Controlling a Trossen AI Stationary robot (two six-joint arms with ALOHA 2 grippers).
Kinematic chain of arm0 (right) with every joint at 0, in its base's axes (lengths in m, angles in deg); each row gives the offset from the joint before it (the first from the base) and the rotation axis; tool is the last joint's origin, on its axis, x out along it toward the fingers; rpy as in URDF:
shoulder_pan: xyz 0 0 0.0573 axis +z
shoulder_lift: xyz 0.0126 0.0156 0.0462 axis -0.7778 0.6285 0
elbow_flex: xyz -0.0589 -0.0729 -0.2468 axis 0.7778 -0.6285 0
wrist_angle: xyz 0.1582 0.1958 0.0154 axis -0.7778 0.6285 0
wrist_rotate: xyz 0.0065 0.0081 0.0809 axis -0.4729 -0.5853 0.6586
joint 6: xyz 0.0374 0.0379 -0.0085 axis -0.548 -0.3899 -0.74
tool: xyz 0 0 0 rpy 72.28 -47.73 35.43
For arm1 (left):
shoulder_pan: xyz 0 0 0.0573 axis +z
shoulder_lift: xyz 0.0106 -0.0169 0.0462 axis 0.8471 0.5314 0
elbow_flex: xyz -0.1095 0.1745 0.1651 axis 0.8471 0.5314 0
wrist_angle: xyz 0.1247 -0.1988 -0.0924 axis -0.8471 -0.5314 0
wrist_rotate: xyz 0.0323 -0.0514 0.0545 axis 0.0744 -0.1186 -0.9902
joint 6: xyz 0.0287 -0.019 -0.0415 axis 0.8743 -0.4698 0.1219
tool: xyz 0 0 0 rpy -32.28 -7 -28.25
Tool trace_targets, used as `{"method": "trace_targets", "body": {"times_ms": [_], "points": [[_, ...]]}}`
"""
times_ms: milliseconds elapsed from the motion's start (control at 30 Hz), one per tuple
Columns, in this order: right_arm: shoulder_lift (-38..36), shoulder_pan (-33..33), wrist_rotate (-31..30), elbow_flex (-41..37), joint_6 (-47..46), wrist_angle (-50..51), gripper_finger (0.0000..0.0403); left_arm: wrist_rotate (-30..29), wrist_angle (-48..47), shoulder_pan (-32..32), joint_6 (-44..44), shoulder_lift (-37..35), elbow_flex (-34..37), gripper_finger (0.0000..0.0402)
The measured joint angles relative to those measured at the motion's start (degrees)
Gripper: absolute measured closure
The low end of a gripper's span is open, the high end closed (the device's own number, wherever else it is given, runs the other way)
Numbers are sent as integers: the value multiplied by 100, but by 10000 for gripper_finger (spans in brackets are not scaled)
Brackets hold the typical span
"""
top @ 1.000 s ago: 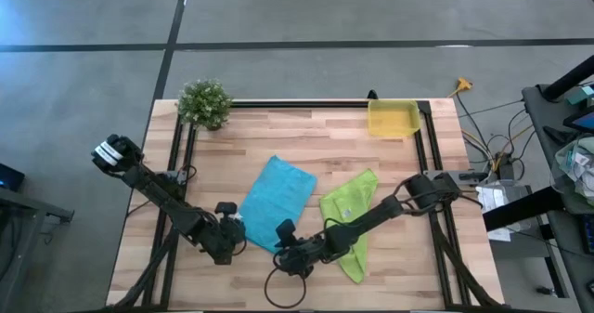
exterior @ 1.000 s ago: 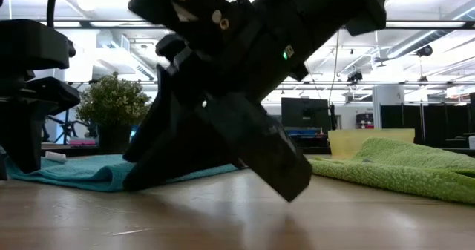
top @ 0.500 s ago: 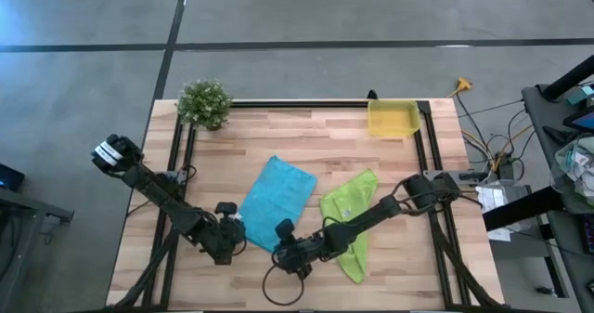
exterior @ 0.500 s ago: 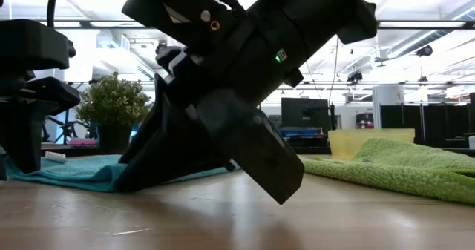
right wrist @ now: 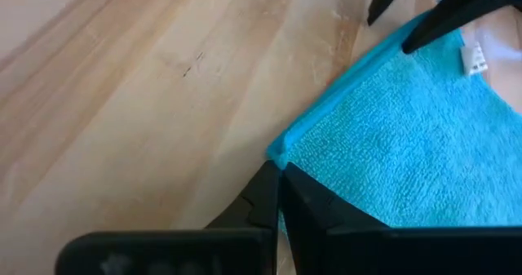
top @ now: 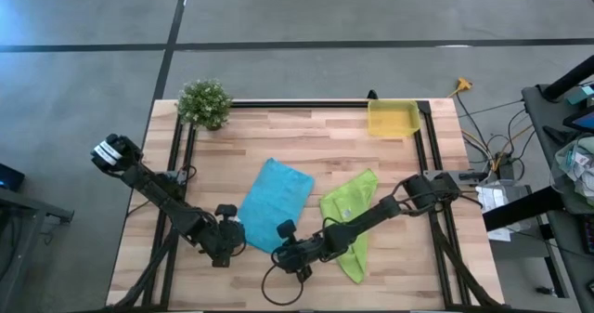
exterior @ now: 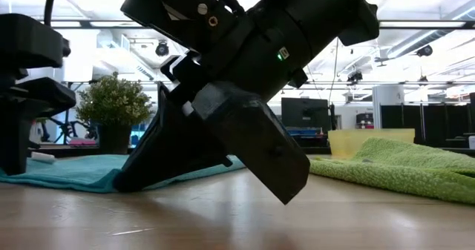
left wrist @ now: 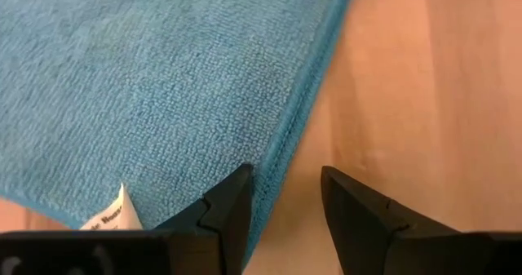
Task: Roll microfiber towels into tight, uniform cylinder then place into a basket
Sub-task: Fold the blue microfiber towel
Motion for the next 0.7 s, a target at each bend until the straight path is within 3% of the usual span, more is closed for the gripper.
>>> {"method": "trace_targets", "body": {"times_ms": [700], "points": [[-247,245,-201,-13,-1788,-48,394,315,29,-353,-180,-193,-37,270]]}}
